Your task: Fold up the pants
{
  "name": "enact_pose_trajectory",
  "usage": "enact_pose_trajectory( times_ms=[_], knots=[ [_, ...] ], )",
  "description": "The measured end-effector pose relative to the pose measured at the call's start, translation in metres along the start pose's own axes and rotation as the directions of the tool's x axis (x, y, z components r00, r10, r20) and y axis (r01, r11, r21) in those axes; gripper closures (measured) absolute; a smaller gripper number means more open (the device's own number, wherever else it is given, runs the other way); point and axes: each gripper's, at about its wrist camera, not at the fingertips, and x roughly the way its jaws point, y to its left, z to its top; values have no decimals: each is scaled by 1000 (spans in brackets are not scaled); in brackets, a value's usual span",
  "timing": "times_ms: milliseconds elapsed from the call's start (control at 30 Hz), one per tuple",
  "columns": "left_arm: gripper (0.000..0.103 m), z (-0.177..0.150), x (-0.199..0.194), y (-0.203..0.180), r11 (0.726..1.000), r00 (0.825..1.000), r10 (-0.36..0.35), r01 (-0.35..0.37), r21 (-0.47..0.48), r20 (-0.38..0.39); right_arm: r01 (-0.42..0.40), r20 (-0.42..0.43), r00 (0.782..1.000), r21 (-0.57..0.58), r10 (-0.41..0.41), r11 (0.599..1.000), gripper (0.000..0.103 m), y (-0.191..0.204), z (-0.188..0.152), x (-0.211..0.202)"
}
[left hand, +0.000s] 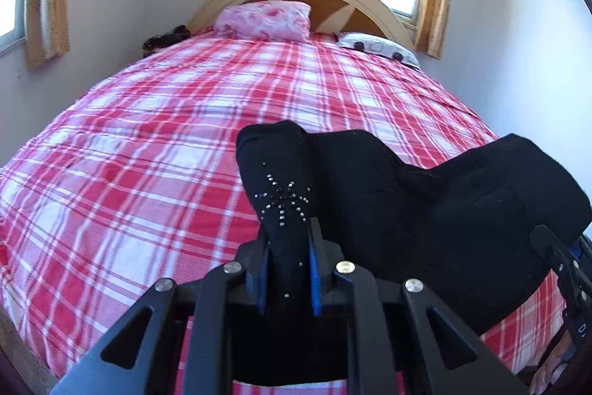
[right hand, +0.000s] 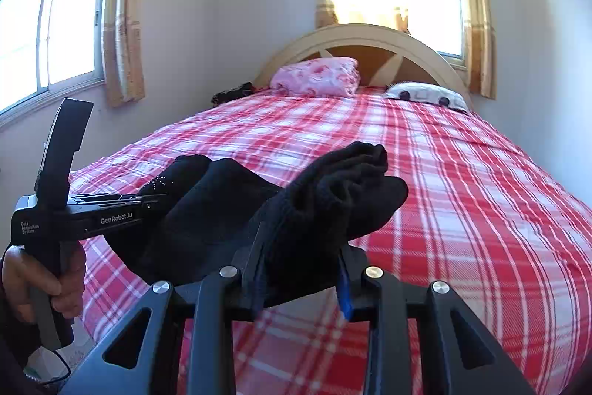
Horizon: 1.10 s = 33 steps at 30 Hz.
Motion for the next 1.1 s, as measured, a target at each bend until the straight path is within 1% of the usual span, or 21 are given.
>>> enact_pose_trajectory(
  times_ms=[200, 367, 500, 667, 767, 833, 933, 1000, 1100],
  knots=[
    [85, 6, 1, 33, 997, 998, 59, -58, -54, 12, -51, 26, 998, -61, 53, 997, 71, 34, 17, 24],
    [85, 13, -1, 59, 988, 990, 132, -128, -81, 40, -94, 30, 995, -89, 97, 992, 71, 58, 29, 51],
    [85, 21, -4, 80, 977, 978, 194, -186, -105, 71, -126, 31, 991, -105, 130, 986, 71, 78, 39, 79],
    [86, 26, 5, 101, 952, 949, 298, -288, -101, 106, -145, 25, 989, -108, 148, 984, 71, 99, 48, 116],
    [86, 24, 16, 110, 941, 939, 331, -322, -102, 94, -143, 2, 990, -109, 144, 984, 71, 110, 49, 139],
    [86, 20, 26, 115, 934, 933, 353, -346, -90, 75, -143, -29, 990, -103, 141, 984, 71, 115, 44, 157],
    [86, 12, 43, 119, 932, 934, 357, -355, -70, 25, -144, -78, 987, -85, 137, 986, 71, 117, 35, 176],
    [86, 4, 52, 120, 924, 925, 380, -379, -50, 0, -133, -118, 985, -76, 123, 988, 71, 117, 26, 190],
    [86, -3, 58, 121, 922, 923, 384, -385, -44, -25, -119, -152, 982, -68, 108, 991, 71, 111, 13, 201]
  ],
)
